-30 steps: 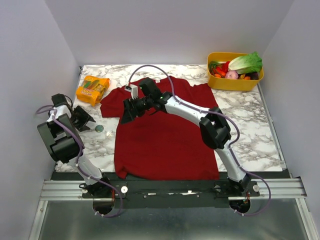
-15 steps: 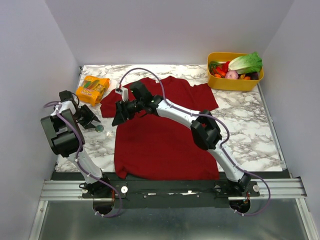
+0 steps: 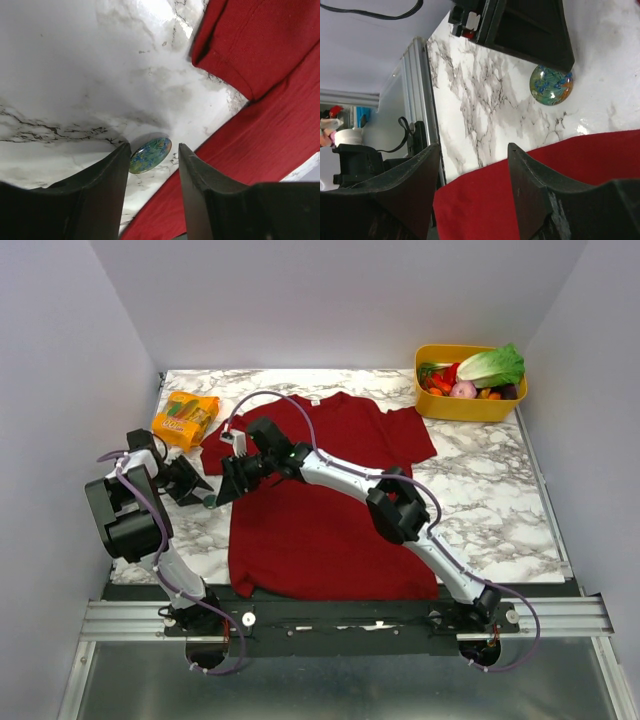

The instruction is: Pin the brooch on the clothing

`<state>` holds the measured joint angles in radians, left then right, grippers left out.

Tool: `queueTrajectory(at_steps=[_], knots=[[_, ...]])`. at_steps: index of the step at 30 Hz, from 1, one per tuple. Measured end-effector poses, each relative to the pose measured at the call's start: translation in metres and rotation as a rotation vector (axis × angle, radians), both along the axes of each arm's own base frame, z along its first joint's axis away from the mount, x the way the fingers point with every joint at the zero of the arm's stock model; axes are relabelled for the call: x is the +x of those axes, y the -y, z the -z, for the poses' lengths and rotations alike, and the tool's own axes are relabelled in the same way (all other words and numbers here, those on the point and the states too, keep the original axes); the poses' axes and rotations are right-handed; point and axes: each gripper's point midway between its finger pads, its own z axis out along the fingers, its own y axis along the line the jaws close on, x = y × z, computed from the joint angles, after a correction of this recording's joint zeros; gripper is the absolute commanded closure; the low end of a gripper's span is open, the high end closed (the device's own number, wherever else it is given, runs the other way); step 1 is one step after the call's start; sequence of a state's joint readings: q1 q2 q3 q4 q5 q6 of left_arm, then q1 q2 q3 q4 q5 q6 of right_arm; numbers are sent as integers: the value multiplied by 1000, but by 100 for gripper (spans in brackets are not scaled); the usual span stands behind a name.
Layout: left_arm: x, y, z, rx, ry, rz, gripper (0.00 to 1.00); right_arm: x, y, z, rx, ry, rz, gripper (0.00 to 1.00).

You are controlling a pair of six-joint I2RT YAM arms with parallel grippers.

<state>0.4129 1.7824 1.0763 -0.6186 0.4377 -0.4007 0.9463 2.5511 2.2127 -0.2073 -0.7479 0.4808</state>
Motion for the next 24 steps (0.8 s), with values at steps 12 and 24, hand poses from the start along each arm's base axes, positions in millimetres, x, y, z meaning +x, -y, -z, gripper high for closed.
queueTrajectory(at_steps=[12,24], knots=[[-14,-4,1,60,-43,-3,43,12,-11,26,-39,-65,85,34],[-14,8,2,15,-29,20,49,18,-20,56,-75,-177,159,34]])
